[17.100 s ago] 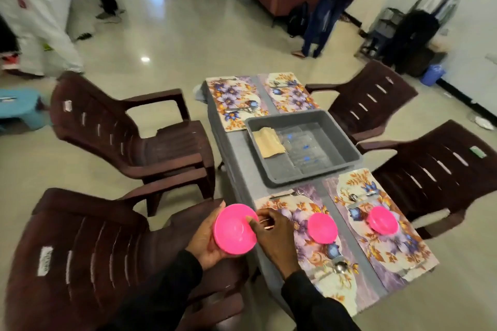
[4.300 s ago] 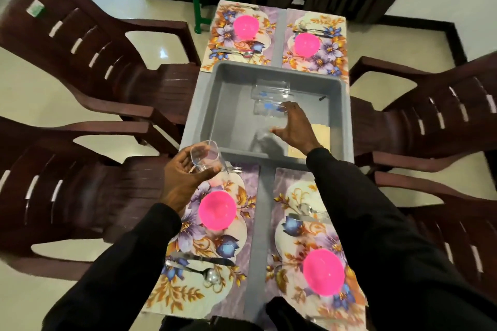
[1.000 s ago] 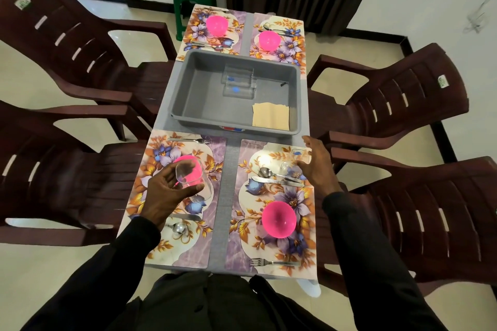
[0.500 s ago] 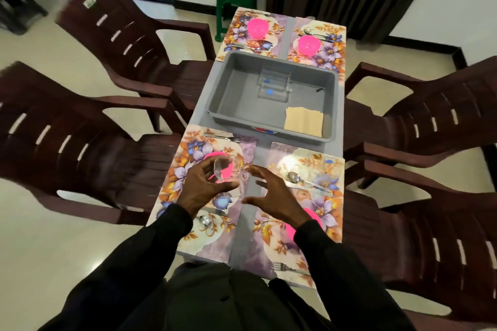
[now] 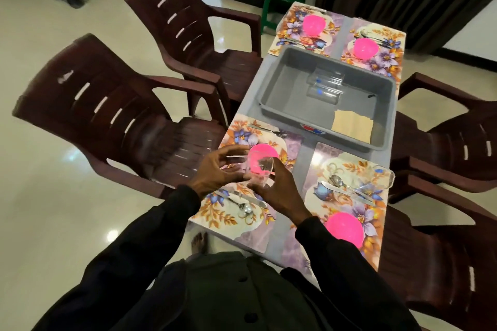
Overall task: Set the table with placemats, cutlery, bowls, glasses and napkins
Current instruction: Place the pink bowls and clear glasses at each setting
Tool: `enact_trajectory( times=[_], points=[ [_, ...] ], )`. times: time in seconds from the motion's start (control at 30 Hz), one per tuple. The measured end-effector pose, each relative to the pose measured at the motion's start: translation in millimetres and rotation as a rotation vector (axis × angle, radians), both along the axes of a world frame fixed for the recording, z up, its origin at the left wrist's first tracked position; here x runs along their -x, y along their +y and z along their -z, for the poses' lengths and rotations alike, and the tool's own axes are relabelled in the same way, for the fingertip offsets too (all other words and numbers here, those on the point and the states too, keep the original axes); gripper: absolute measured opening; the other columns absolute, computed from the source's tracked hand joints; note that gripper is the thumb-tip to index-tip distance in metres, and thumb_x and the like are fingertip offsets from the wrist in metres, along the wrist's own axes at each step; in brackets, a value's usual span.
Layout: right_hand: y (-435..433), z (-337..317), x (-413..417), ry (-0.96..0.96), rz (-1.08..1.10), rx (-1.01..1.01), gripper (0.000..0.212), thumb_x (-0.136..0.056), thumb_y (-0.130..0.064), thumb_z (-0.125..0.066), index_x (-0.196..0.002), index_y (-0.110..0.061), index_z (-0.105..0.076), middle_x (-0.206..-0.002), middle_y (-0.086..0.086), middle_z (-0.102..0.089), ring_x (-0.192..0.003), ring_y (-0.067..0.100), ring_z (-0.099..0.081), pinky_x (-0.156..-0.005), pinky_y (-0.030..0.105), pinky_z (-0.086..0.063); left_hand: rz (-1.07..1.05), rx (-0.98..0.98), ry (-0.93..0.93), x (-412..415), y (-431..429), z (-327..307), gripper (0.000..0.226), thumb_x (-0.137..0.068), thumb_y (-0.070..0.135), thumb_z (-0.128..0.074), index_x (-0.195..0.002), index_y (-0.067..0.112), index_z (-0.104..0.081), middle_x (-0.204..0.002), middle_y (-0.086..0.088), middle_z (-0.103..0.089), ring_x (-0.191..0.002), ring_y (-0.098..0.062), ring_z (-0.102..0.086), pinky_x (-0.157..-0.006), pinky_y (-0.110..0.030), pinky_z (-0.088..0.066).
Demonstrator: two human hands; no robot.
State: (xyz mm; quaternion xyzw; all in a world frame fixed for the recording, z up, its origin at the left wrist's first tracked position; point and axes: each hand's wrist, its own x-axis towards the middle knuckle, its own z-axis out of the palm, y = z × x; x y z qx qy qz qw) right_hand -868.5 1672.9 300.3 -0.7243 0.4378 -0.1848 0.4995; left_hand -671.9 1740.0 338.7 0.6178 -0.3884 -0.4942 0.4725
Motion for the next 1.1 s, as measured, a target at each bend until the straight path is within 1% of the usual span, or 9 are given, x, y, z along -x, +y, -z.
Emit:
enact_trajectory(
  times=[0.27,0.4,0.5,0.63,0.8,0.93,0.97,1.07,1.1],
  points=[
    [55,21,-37,0.093,0.13,-0.053,0.068,-0.078,-0.025,-0.088,-0.134,-0.018,-0.051,-0.128,-0.006,-0.062,-0.111,0.001,-0.059,-0.088,-0.001,-0.041,-0.014,-0.084,-0.14,-103,60,28,0.053,-0.074,0.006,-0.088,-0.122,0.007,-0.068,-0.113,-0.004,-0.075,-0.101,-0.014,-0.073,-0.082,-0.02,-0.058],
    [86,46,-61,0.162,0.203,-0.09,0.066,-0.075,-0.031,-0.09,-0.13,-0.03,-0.054,-0.126,-0.013,-0.064,-0.113,-0.002,-0.06,-0.098,0.02,-0.051,0.073,-0.119,-0.22,-136,86,45,0.049,-0.077,0.011,-0.087,-0.122,0.01,-0.067,-0.116,-0.001,-0.072,-0.108,-0.018,-0.069,-0.092,-0.029,-0.058],
    [105,63,-79,0.194,0.22,-0.094,0.059,-0.076,-0.03,-0.089,-0.123,-0.04,-0.054,-0.121,-0.021,-0.062,-0.109,-0.01,-0.058,-0.1,0.023,-0.049,0.142,-0.149,-0.229,-152,100,55,0.048,-0.08,0.014,-0.085,-0.124,0.014,-0.067,-0.118,0.002,-0.071,-0.11,-0.017,-0.068,-0.098,-0.037,-0.056],
    [128,87,-99,0.256,0.28,-0.14,0.069,-0.078,-0.046,-0.082,-0.138,-0.033,-0.049,-0.136,-0.013,-0.059,-0.123,0.005,-0.057,-0.11,0.034,-0.047,0.216,-0.158,-0.216,-166,109,62,0.043,-0.084,0.015,-0.082,-0.124,0.017,-0.066,-0.12,0.003,-0.07,-0.111,-0.018,-0.067,-0.101,-0.043,-0.055],
    [141,87,-110,0.243,0.313,-0.137,0.061,-0.083,-0.032,-0.082,-0.134,-0.034,-0.048,-0.136,-0.014,-0.057,-0.122,0.003,-0.054,-0.111,0.031,-0.043,0.262,-0.154,-0.202,-171,113,64,0.04,-0.086,0.013,-0.08,-0.123,0.015,-0.066,-0.119,0.003,-0.07,-0.113,-0.016,-0.066,-0.101,-0.039,-0.053],
    [145,88,-111,0.196,0.327,-0.195,0.069,-0.077,-0.065,-0.073,-0.134,-0.037,-0.047,-0.135,-0.024,-0.051,-0.124,0.004,-0.053,-0.111,0.025,-0.041,0.299,-0.139,-0.211,-175,116,65,0.038,-0.087,0.013,-0.079,-0.123,0.014,-0.066,-0.118,0.003,-0.07,-0.112,-0.015,-0.066,-0.098,-0.032,-0.053],
    [145,85,-113,0.19,0.325,-0.204,0.065,-0.079,-0.062,-0.074,-0.133,-0.035,-0.049,-0.131,-0.025,-0.053,-0.119,0.002,-0.056,-0.109,0.023,-0.043,0.304,-0.135,-0.212,-176,117,66,0.037,-0.087,0.013,-0.079,-0.122,0.014,-0.066,-0.117,0.003,-0.07,-0.111,-0.015,-0.066,-0.097,-0.03,-0.053],
    [137,77,-116,0.183,0.353,-0.261,0.049,-0.087,-0.011,-0.077,-0.132,-0.015,-0.057,-0.107,-0.017,-0.061,-0.091,-0.009,-0.063,-0.085,0.017,-0.055,0.317,-0.127,-0.21,-178,117,66,0.036,-0.088,0.013,-0.078,-0.121,0.016,-0.066,-0.117,0.005,-0.069,-0.111,-0.014,-0.066,-0.094,-0.026,-0.053],
    [135,76,-117,0.174,0.354,-0.262,0.049,-0.086,-0.005,-0.076,-0.131,-0.012,-0.058,-0.103,-0.015,-0.062,-0.087,-0.009,-0.063,-0.082,0.018,-0.055,0.321,-0.126,-0.212,-180,116,67,0.036,-0.087,0.014,-0.078,-0.122,0.017,-0.066,-0.117,0.005,-0.07,-0.111,-0.014,-0.066,-0.095,-0.027,-0.053]
  ],
)
